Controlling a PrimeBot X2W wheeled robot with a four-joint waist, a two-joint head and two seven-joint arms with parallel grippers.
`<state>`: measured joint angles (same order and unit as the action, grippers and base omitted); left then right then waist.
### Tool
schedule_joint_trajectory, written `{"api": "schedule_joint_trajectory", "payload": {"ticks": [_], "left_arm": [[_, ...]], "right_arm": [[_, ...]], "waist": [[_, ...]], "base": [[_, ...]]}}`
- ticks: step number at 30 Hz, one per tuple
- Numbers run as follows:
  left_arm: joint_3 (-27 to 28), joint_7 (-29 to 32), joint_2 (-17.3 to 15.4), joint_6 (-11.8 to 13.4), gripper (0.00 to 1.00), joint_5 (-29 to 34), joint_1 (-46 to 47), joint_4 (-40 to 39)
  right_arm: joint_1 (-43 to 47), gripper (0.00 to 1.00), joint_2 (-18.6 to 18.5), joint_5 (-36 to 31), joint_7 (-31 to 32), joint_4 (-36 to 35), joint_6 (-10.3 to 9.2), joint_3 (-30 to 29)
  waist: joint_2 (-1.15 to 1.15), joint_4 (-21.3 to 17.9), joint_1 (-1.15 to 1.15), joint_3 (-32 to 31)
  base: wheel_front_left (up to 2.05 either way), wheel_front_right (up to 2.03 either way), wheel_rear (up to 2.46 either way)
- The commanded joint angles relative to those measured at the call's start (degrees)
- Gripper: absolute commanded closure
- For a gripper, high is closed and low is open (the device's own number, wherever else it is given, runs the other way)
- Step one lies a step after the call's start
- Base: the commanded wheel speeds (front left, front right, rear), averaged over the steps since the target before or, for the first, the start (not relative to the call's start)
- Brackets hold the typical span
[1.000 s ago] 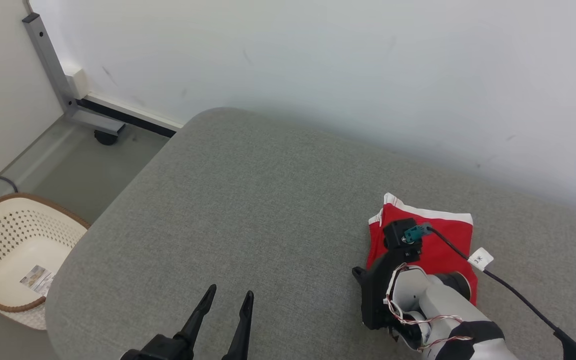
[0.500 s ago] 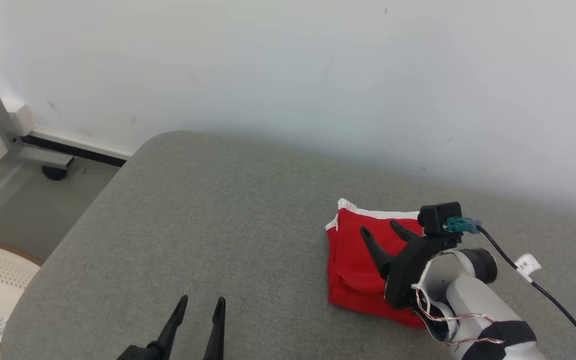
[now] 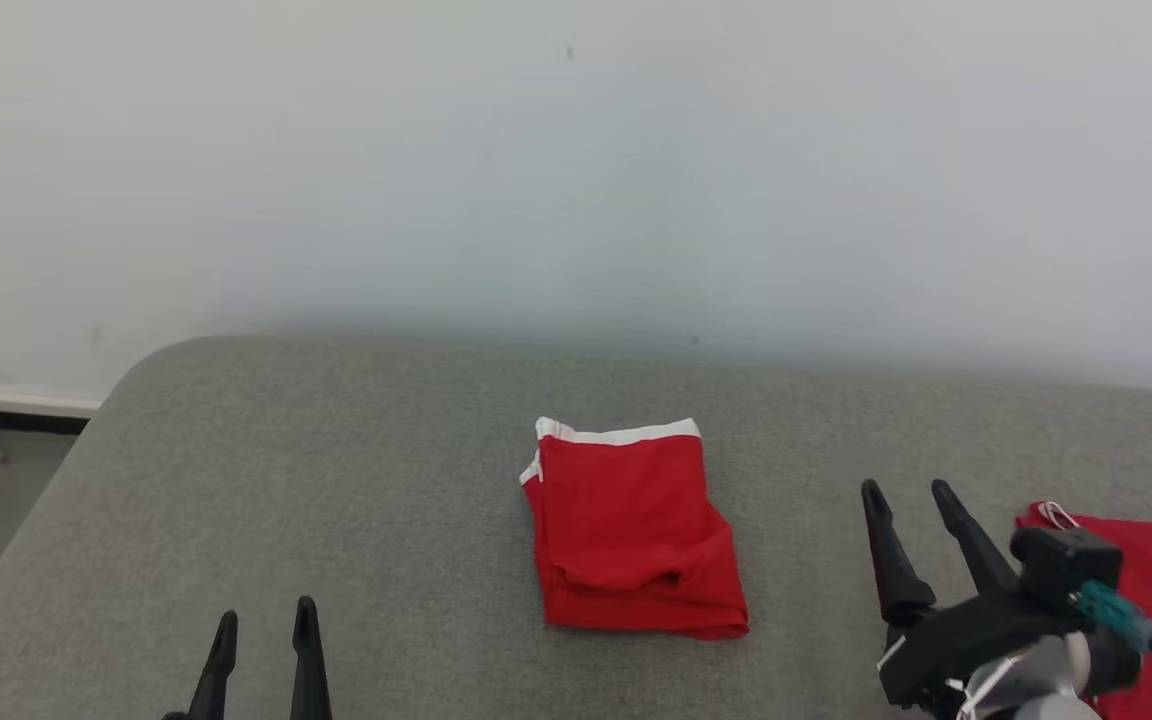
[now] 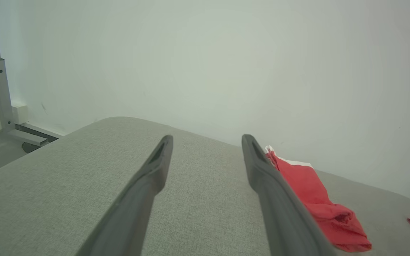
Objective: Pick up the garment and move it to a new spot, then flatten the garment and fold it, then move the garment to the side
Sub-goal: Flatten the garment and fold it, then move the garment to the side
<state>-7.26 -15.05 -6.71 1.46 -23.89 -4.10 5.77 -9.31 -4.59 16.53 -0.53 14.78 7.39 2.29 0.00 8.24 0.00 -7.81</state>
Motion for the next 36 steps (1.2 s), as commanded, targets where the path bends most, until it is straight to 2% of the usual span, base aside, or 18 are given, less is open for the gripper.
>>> {"api": "schedule_joint_trajectory", "payload": {"ticks": [1,7,14,21,36], "left_arm": [[0.5,-0.1,0.1,-0.5,0.0,0.8,-1.3,-0.3],[2.1,-0.2,0.0,-4.0,0.0,3.4,-2.2,-0.4],[3.6,-0.2,0.6,-7.3,0.0,4.3,-3.8,0.0],[5.3,-0.2,1.3,-8.1,0.0,5.8,-5.9,0.7],[5.7,-0.2,1.9,-9.0,0.0,6.9,-4.5,1.9]], "right_arm": [[1.8,0.0,0.5,-0.6,-0.1,-1.6,0.18,-0.6],[9.5,0.0,1.7,-1.4,0.0,-10.2,0.18,-3.8],[14.3,0.0,1.7,1.2,-2.0,-12.7,0.18,-3.5],[15.4,0.0,1.7,1.6,-1.2,-11.7,0.18,-3.1],[15.1,0.0,1.8,2.2,-1.3,-11.1,0.18,-2.8]], "waist": [[0.0,-4.1,0.0,-1.0],[0.0,-7.7,0.0,-1.1],[0.0,-9.5,0.0,-1.2],[0.0,-9.8,0.0,-1.2],[0.0,-8.0,0.0,-0.7]], "base": [[0.0,0.0,0.0],[0.0,0.0,0.0],[0.0,0.0,0.0],[0.0,0.0,0.0],[0.0,0.0,0.0]]}}
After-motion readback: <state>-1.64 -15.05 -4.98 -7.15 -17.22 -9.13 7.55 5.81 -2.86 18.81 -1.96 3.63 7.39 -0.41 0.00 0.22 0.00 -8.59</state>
